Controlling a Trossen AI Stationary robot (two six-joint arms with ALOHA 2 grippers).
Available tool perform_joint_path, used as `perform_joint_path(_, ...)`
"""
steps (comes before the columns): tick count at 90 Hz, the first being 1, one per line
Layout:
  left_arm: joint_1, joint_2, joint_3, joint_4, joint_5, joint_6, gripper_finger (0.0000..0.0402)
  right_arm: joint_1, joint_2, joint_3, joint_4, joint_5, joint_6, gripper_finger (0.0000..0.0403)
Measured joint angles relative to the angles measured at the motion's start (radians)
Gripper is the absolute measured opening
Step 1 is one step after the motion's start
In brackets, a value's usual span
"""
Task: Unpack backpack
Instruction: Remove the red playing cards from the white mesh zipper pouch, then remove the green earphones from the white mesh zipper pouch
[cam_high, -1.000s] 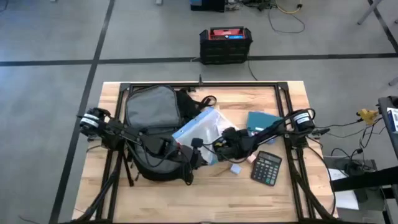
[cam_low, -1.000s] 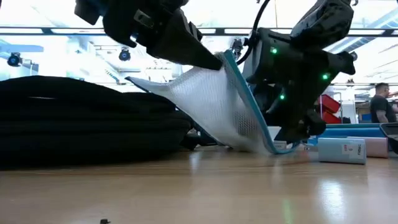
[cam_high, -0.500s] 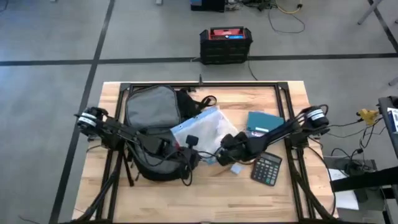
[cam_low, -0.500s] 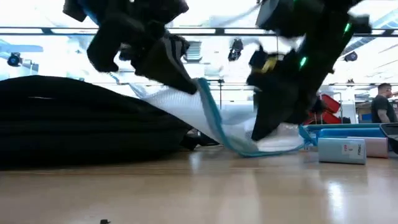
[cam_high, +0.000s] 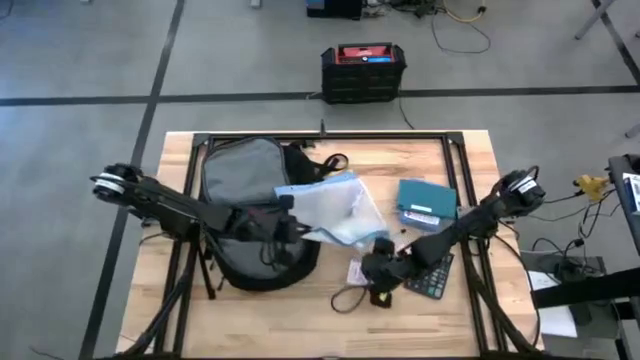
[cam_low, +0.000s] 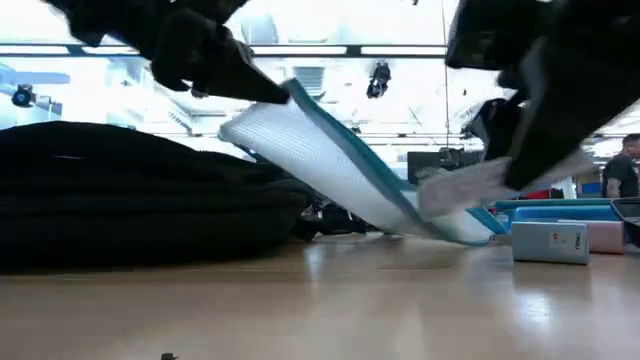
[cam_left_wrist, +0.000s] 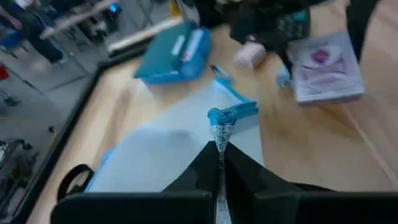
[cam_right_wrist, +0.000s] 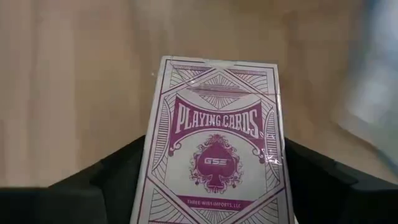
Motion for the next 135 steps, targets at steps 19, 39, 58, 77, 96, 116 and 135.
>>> perform_joint_path(19,-0.004,-0.059,-0.093,0.074,0.061,-0.037,0.0,0.004,0.068,0.007,0.007,-0.027,-0.014,0.0345)
perform_joint_path(39,-0.005,-0.049,-0.099,0.067,0.161,-0.071,0.0,-0.008,0.019,0.045,-0.092,0.01,-0.032,0.0349)
perform_joint_path(58,-0.004,-0.041,-0.09,0.072,0.16,-0.074,0.0,-0.029,0.001,0.026,-0.159,0.213,-0.062,0.0345)
perform_joint_path(77,-0.004,-0.04,-0.088,0.07,0.16,-0.074,0.0,-0.103,0.075,0.025,-0.151,0.249,-0.093,0.0303)
perform_joint_path(96,-0.004,-0.04,-0.088,0.069,0.159,-0.072,0.0,-0.162,0.138,0.026,-0.15,0.282,-0.103,0.0221)
perform_joint_path(116,-0.004,-0.04,-0.088,0.067,0.159,-0.069,0.0,-0.177,0.134,0.027,-0.164,0.286,-0.119,0.0081)
perform_joint_path(135,-0.004,-0.04,-0.088,0.062,0.15,-0.076,0.0,-0.159,0.107,0.062,-0.213,0.218,-0.136,0.0015)
